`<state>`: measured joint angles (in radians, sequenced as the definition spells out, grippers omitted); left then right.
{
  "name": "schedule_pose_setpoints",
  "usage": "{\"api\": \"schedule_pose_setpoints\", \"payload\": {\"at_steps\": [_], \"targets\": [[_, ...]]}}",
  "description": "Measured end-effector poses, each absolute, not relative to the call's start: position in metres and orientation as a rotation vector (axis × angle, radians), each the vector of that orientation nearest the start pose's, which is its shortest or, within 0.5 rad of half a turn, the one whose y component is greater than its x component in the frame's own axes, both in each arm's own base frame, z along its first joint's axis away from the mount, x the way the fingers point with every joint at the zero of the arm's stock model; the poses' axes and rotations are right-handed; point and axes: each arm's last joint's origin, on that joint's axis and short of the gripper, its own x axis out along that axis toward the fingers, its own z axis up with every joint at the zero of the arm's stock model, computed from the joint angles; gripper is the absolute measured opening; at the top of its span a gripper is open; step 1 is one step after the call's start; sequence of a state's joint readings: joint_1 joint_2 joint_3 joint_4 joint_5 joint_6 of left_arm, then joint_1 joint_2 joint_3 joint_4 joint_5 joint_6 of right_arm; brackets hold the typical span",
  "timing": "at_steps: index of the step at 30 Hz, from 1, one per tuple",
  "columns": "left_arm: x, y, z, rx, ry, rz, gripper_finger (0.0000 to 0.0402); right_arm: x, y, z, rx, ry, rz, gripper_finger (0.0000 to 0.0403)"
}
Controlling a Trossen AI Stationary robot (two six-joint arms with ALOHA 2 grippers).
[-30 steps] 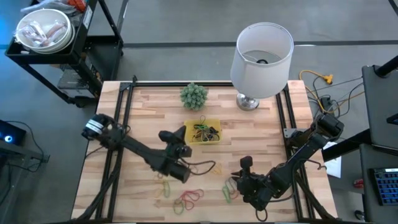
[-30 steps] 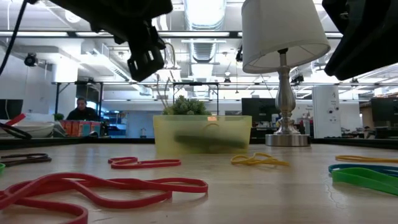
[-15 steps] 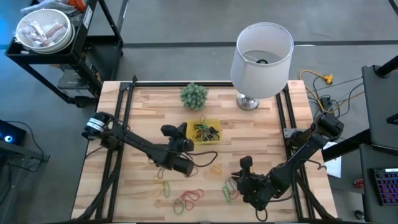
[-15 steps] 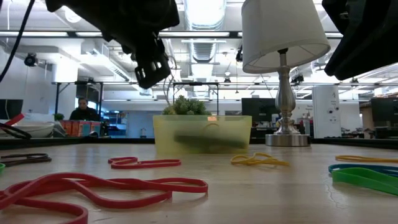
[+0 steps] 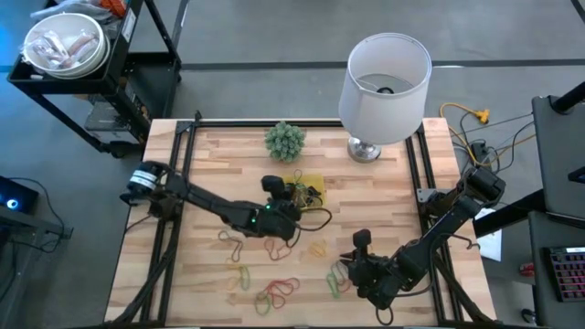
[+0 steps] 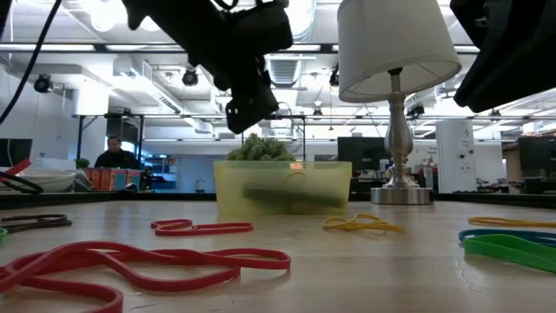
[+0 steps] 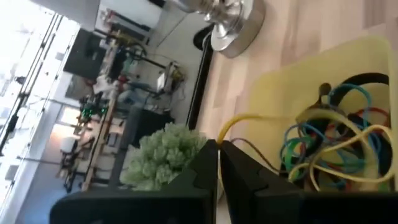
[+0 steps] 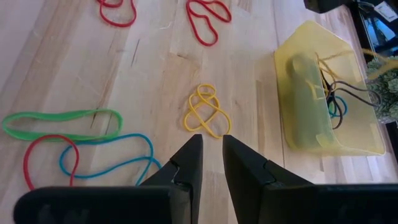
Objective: Pick and place rubber bands into bin
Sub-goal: Put the yellow rubber band into the yellow bin
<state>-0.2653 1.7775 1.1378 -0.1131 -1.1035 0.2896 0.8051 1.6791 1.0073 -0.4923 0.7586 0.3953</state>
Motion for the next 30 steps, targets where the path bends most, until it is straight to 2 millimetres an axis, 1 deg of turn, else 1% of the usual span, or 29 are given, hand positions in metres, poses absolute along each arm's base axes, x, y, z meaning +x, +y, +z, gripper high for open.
{"api": "schedule_pose_setpoints", "payload": {"at_steps": [7, 13, 16, 21, 24, 27, 30], "targets": [[0.362, -0.062, 0.205, 0.722, 0.752, 0.618, 0.0, 0.231, 0.211, 0.178, -0.448, 0.802, -0.12, 0.0057], [0.36, -0.056, 0.196, 0.709, 0.782, 0.57, 0.0002, 0.231, 0.211, 0.178, -0.447, 0.802, -0.12, 0.0057], [0.358, -0.055, 0.193, 0.713, 0.793, 0.567, 0.0023, 0.231, 0.211, 0.178, -0.447, 0.802, -0.12, 0.0057], [0.358, -0.055, 0.192, 0.694, 0.787, 0.573, 0.0081, 0.231, 0.211, 0.178, -0.447, 0.801, -0.12, 0.0057], [0.358, -0.055, 0.193, 0.686, 0.781, 0.576, 0.0108, 0.231, 0.211, 0.178, -0.44, 0.801, -0.123, 0.0057], [0.358, -0.058, 0.194, 0.688, 0.776, 0.568, 0.0123, 0.231, 0.211, 0.178, -0.419, 0.799, -0.131, 0.0057], [0.354, -0.068, 0.198, 0.688, 0.756, 0.533, 0.0127, 0.23, 0.21, 0.176, -0.392, 0.799, -0.144, 0.0057]]}}
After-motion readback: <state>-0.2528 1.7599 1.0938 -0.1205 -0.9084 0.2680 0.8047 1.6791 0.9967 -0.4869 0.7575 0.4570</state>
